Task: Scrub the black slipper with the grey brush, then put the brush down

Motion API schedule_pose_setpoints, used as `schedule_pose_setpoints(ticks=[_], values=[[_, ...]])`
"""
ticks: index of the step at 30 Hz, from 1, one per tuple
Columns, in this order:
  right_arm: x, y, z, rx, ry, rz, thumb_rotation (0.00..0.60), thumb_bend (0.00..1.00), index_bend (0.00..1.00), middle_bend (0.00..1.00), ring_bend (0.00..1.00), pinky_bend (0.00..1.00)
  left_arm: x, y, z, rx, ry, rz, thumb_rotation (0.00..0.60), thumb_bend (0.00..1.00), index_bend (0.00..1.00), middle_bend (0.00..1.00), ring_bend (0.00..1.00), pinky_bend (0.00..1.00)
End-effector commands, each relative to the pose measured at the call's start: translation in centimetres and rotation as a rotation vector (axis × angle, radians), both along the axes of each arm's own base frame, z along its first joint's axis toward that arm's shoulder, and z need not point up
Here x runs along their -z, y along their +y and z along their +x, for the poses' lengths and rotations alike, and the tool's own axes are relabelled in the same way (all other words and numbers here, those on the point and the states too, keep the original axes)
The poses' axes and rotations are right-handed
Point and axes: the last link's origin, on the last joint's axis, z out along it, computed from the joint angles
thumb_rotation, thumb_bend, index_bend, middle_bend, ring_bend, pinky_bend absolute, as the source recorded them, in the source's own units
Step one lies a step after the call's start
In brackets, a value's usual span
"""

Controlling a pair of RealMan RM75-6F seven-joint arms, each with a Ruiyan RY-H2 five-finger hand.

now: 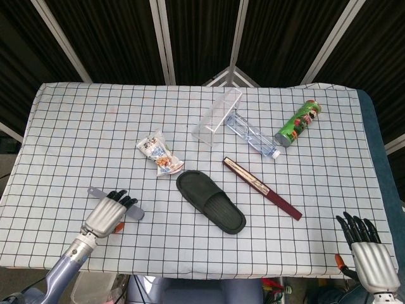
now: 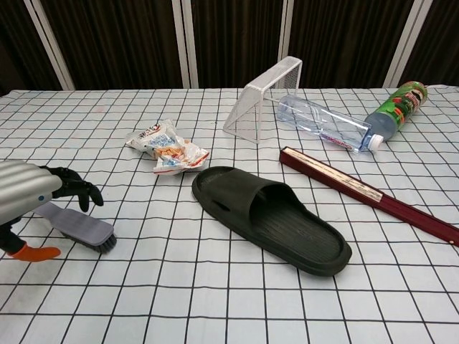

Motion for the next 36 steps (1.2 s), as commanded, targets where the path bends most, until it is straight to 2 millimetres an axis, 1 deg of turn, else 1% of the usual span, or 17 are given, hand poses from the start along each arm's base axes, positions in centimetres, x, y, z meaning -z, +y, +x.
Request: schedule_pose_setpoints(ticks=[1, 9, 14, 16, 23, 28, 36], values=[[-0.02, -0.03, -0.02, 0.0, 0.0, -0.001, 0.59, 0.42, 0.0, 0.0, 0.0, 0.0, 0.14, 0.21, -0.02, -0.005, 0.003, -0.003, 0.6, 0.34, 0.26, 0.33, 0.18, 0.27], [-0.23, -0.19, -0.2, 0.007, -0.001, -0.008, 0.591, 0.42, 0.0, 0.0, 0.0, 0.0, 0.39, 0.6, -0.24, -0.019, 0.011, -0.012, 0.6, 0.34, 0.27, 0.33, 0.18, 0.27], [-0.16, -0.24, -0.24, 0.009, 0.001, -0.005, 0.589, 0.42, 0.0, 0.0, 0.0, 0.0, 0.51, 0.69, -0.34, -0.021, 0.017, -0.019, 0.6, 0.35, 0.35, 0.34, 0.19, 0.27], [-0.17, -0.25, -0.23, 0.009, 0.001, -0.006, 0.59, 0.42, 0.0, 0.0, 0.0, 0.0, 0.59, 0.74, -0.36, -0.024, 0.015, -0.024, 0.6, 0.35, 0.36, 0.34, 0.19, 0.27], [-0.37, -0.23, -0.22, 0.008, 0.001, -0.016, 0.591, 0.42, 0.0, 0.0, 0.0, 0.0, 0.89, 0.85, -0.23, -0.022, 0.018, -0.031, 0.6, 0.39, 0.37, 0.36, 0.2, 0.27], [-0.43, -0.29, -0.29, 0.011, 0.0, -0.017, 0.592, 0.42, 0.0, 0.0, 0.0, 0.0, 1.04, 0.9, -0.25, -0.022, 0.023, -0.033, 0.6, 0.4, 0.37, 0.36, 0.21, 0.27], [-0.44, -0.29, -0.27, 0.01, 0.0, -0.017, 0.592, 0.42, 0.0, 0.0, 0.0, 0.0, 0.98, 0.86, -0.19, -0.02, 0.023, -0.032, 0.6, 0.44, 0.4, 0.39, 0.23, 0.3]])
